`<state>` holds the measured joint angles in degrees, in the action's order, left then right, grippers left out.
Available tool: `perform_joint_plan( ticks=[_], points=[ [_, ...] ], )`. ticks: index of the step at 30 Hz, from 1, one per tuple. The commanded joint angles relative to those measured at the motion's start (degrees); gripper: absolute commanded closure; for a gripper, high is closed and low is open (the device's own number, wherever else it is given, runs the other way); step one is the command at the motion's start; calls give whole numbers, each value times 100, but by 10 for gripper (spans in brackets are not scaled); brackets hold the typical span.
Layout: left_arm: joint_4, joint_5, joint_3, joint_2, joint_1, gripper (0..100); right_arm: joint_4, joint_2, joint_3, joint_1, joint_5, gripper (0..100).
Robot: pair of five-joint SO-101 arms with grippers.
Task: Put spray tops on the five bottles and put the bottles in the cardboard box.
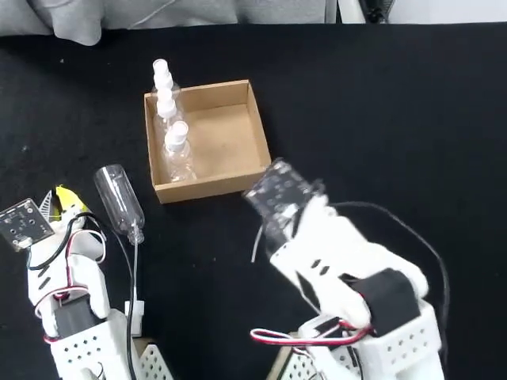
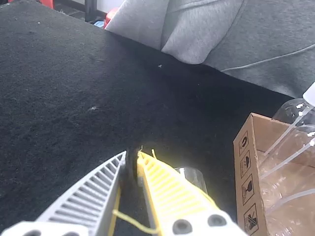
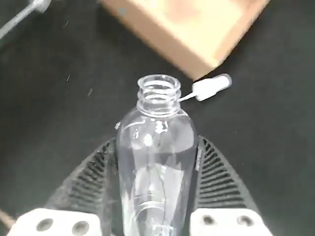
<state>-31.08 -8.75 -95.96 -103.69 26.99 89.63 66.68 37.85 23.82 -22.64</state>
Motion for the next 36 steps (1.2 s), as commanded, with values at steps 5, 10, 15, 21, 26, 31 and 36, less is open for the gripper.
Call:
perform_joint_plan(
  ticks=[5, 10, 15, 21, 26, 31, 36],
  points=[
    [-18, -9, -145, -35, -13, 970, -712, 514, 136, -730, 448, 917],
    [-281, -9, -145, -62, -13, 970, -1512, 1059, 980, -1275, 510, 917],
    [-413, -9, -145, -62, -22, 970, -2242, 1534, 1912, -1767, 492, 917],
    [-431, 26, -145, -62, -321, 970, -2681, 1974, 2431, -2347, 492, 974],
    [-431, 26, -136, -62, -593, 970, -2752, 2220, 2703, -2558, 501, 981],
    [-1020, 26, 136, -62, -620, 970, -2760, 2519, 2844, -2558, 563, 983],
    [-1943, 44, 558, -62, -831, 969, -2760, 2976, 3002, -2558, 1046, 984]
  ],
)
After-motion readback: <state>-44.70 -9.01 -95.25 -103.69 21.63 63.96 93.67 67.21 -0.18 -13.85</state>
